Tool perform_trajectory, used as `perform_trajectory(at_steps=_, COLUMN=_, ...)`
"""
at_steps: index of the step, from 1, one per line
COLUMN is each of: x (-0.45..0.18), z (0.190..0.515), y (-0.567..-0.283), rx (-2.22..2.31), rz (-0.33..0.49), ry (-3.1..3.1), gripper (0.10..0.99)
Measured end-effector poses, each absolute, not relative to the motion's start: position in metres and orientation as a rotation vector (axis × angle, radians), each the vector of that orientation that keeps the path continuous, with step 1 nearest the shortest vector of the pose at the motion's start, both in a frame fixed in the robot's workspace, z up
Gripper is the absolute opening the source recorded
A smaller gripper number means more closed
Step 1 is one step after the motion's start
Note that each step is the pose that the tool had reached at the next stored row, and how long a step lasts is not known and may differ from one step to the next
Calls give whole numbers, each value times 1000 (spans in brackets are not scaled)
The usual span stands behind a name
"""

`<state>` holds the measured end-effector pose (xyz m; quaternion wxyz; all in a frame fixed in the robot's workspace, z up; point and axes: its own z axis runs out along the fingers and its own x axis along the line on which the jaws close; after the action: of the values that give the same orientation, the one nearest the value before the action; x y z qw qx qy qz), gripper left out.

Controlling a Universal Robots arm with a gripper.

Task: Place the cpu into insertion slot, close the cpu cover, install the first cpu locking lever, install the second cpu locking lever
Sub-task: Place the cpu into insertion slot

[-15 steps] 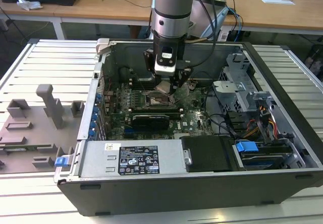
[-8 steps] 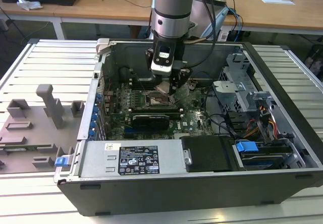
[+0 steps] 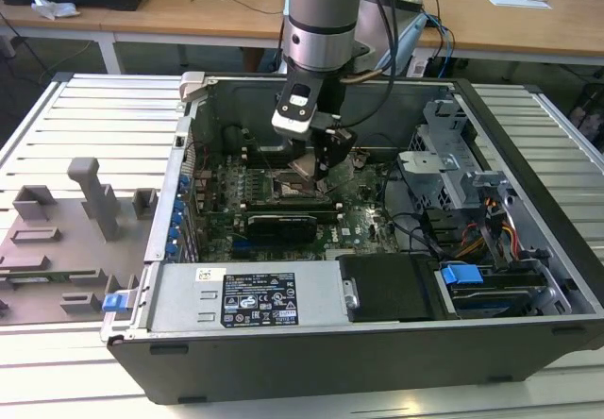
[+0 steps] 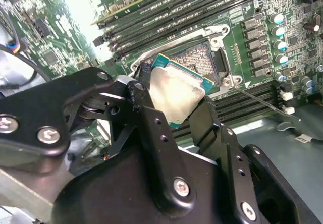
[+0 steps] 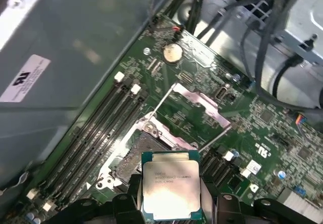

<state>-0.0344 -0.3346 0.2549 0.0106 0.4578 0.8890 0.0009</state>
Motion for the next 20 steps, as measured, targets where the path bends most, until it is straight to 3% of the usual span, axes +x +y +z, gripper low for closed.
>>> perform_trajectory(at_steps=20, x=-34, z=253, y=-335, rx=1750, rz=-21, ry=2576, gripper=545)
